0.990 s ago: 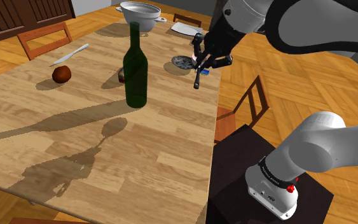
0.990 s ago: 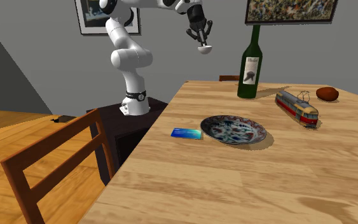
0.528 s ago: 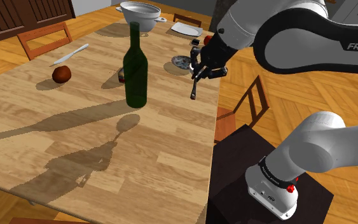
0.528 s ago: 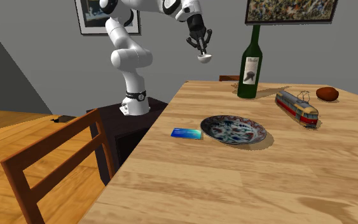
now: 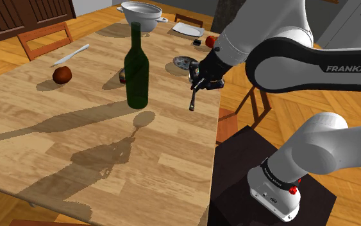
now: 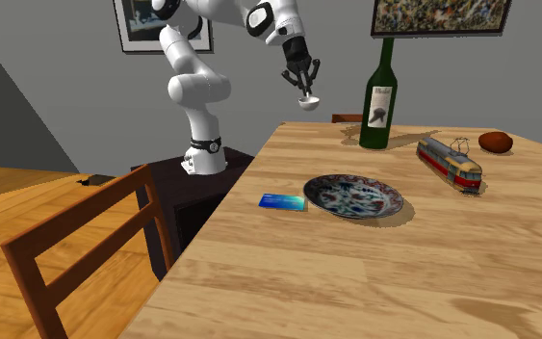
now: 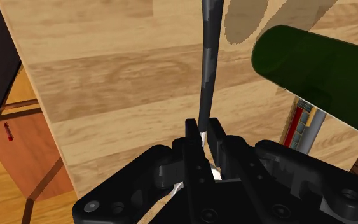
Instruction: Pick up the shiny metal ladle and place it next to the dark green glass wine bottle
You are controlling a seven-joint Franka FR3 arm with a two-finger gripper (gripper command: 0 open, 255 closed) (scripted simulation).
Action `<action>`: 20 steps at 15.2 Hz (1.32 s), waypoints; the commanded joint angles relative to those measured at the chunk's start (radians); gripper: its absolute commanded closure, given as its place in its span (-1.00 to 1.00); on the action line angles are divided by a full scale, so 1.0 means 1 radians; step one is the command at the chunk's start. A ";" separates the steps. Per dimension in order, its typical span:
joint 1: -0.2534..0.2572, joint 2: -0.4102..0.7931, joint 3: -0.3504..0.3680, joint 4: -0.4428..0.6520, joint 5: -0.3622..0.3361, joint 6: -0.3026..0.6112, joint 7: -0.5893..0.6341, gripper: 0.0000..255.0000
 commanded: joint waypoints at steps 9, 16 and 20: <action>0.006 0.054 0.044 -0.101 0.022 0.155 0.016 1.00; 0.002 0.118 0.080 -0.161 0.032 0.278 0.031 1.00; -0.006 0.165 0.104 -0.189 0.035 0.353 0.041 1.00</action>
